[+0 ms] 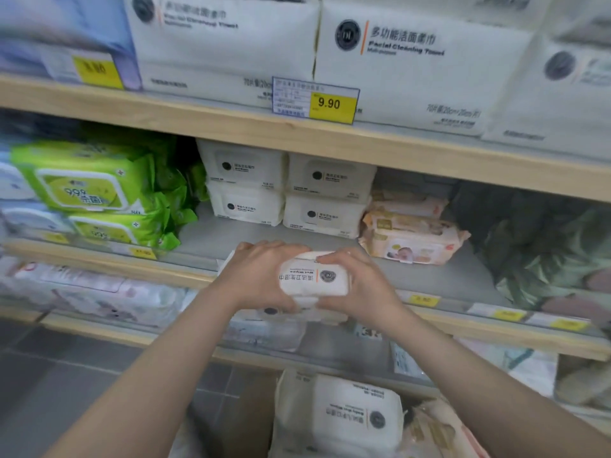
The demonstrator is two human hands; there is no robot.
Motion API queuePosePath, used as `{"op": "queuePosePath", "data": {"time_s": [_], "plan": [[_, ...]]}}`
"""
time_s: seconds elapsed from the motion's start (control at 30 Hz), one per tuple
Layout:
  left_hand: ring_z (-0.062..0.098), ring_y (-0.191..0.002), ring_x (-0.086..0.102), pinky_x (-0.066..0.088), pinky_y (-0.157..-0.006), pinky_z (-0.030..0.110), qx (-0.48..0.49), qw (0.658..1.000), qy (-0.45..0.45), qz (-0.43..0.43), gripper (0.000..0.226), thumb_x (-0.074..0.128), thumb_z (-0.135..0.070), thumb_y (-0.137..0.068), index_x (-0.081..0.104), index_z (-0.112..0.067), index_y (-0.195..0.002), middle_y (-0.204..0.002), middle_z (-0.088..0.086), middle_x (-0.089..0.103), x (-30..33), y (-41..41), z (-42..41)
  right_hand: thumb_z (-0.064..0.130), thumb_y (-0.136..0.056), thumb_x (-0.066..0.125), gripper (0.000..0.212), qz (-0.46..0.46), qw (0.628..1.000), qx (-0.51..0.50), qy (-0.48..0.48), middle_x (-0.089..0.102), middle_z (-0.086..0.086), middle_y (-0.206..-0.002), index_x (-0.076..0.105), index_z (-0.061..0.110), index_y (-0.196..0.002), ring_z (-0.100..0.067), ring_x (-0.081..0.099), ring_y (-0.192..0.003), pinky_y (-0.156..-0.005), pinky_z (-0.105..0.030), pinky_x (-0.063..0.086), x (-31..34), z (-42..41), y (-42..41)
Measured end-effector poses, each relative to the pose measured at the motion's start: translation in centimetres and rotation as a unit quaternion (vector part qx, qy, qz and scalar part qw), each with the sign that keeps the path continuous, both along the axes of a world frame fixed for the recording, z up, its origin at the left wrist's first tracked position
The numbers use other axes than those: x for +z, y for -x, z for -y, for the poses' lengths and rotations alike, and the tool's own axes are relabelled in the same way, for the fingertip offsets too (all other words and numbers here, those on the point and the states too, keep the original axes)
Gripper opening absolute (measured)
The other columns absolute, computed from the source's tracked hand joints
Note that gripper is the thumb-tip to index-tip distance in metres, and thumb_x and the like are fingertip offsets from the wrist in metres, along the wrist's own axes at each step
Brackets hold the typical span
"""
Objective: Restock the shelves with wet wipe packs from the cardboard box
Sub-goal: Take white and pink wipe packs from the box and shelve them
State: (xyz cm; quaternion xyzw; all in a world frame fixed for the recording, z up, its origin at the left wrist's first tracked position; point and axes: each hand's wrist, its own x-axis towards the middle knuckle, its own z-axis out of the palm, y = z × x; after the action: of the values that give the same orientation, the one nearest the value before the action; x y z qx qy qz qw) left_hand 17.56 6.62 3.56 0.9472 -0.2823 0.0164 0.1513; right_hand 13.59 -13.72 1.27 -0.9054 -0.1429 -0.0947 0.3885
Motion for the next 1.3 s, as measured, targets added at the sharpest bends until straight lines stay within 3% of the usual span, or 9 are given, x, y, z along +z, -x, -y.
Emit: {"op": "queuePosePath", "data": {"time_s": [0.23, 0.3, 0.4, 0.63, 0.77, 0.93, 1.03, 1.17, 1.3], "plan": [[0.022, -0.132, 0.032, 0.017, -0.110, 0.055, 0.160, 0.947, 0.156, 0.231, 0.103, 0.064, -0.072, -0.049, 0.039, -0.028, -0.138, -0.141, 0.004, 0.041, 1.9, -1.7, -2.9, 0.018, -0.057, 0.088, 0.057, 0.079, 0.994, -0.071, -0.021, 0.048, 0.006, -0.105, 0.064, 0.025, -0.108, -0.004, 0.047, -0.097, -0.079, -0.010, 0.033, 4.7, -2.1, -4.1], [0.026, -0.140, 0.023, 0.022, -0.112, 0.046, 0.251, 0.911, 0.308, 0.107, 0.118, 0.081, -0.056, -0.051, 0.021, -0.022, -0.146, -0.151, 0.011, 0.026, 0.9, -3.1, -3.1, 0.018, -0.057, 0.088, 0.056, 0.069, 0.992, -0.094, -0.051, 0.053, 0.003, -0.108, 0.064, 0.025, -0.108, -0.008, 0.050, -0.098, -0.079, -0.012, 0.034, 4.4, -2.6, -6.1], [0.021, -0.125, 0.046, 0.041, -0.102, 0.037, 0.278, 0.841, 0.457, -0.077, 0.108, 0.084, -0.041, -0.055, 0.026, -0.021, -0.143, -0.129, -0.002, 0.053, -0.6, -5.9, -3.7, 0.013, -0.057, 0.088, 0.055, 0.027, 0.991, -0.090, -0.099, 0.057, -0.004, -0.115, 0.064, 0.023, -0.105, -0.010, 0.052, -0.099, -0.079, -0.004, 0.036, 3.1, -3.6, -9.4], [0.020, -0.112, 0.057, 0.047, -0.098, 0.042, 0.269, 0.836, 0.462, -0.124, 0.059, 0.071, -0.027, -0.080, 0.043, -0.018, -0.131, -0.119, 0.001, 0.061, -4.7, -10.7, -7.2, 0.014, -0.058, 0.087, 0.052, -0.038, 0.989, -0.075, -0.125, 0.057, -0.007, -0.118, 0.064, 0.027, -0.103, -0.018, 0.054, -0.107, -0.097, -0.029, 0.043, -1.5, -5.7, -14.6], [0.025, -0.119, 0.054, 0.042, -0.102, 0.043, 0.241, 0.875, 0.397, -0.136, 0.054, 0.062, -0.021, -0.088, 0.039, -0.012, -0.136, -0.128, 0.007, 0.057, -5.8, -10.7, -8.8, 0.022, -0.067, 0.082, 0.056, -0.030, 0.996, -0.078, -0.009, 0.043, -0.011, -0.132, 0.061, 0.022, -0.119, -0.016, 0.041, -0.123, -0.096, -0.011, 0.027, -2.7, -6.2, -14.4], [0.034, -0.123, 0.044, 0.029, -0.106, 0.041, 0.236, 0.971, 0.031, -0.027, 0.073, 0.030, -0.056, -0.085, 0.033, -0.007, -0.139, -0.133, 0.019, 0.049, -7.7, -7.4, -12.5, 0.018, -0.076, 0.076, 0.062, 0.143, 0.971, -0.019, 0.193, 0.039, -0.016, -0.144, 0.051, 0.021, -0.133, -0.041, 0.032, -0.132, -0.108, -0.047, 0.031, -2.6, -7.5, -12.4], [0.031, -0.126, 0.044, 0.016, -0.113, 0.045, 0.172, 0.982, -0.068, 0.041, 0.079, 0.019, -0.058, -0.079, 0.043, -0.008, -0.136, -0.130, 0.013, 0.051, -9.7, -6.4, -14.7, 0.020, -0.077, 0.075, 0.067, 0.159, 0.953, -0.022, 0.259, 0.050, -0.015, -0.136, 0.047, 0.026, -0.137, -0.044, 0.041, -0.124, -0.096, -0.055, 0.044, -3.7, -8.7, -12.7], [0.036, -0.103, 0.056, 0.039, -0.101, 0.047, 0.176, 0.972, -0.113, 0.111, 0.073, 0.033, -0.057, -0.081, 0.052, -0.002, -0.125, -0.105, 0.017, 0.058, -10.4, -7.2, -16.2, 0.024, -0.079, 0.072, 0.067, 0.167, 0.935, -0.052, 0.309, 0.050, -0.013, -0.135, 0.043, 0.031, -0.139, -0.042, 0.042, -0.123, -0.076, -0.050, 0.053, -3.9, -10.5, -13.9], [0.033, -0.086, 0.052, 0.032, -0.088, 0.041, 0.181, 0.960, -0.127, 0.170, 0.069, 0.035, -0.061, -0.082, 0.056, -0.001, -0.108, -0.090, 0.015, 0.054, -11.0, -8.1, -16.8, 0.024, -0.082, 0.069, 0.065, 0.162, 0.933, -0.044, 0.317, 0.047, -0.012, -0.138, 0.040, 0.031, -0.140, -0.041, 0.039, -0.126, -0.071, -0.048, 0.055, -3.8, -12.3, -16.8]]}}
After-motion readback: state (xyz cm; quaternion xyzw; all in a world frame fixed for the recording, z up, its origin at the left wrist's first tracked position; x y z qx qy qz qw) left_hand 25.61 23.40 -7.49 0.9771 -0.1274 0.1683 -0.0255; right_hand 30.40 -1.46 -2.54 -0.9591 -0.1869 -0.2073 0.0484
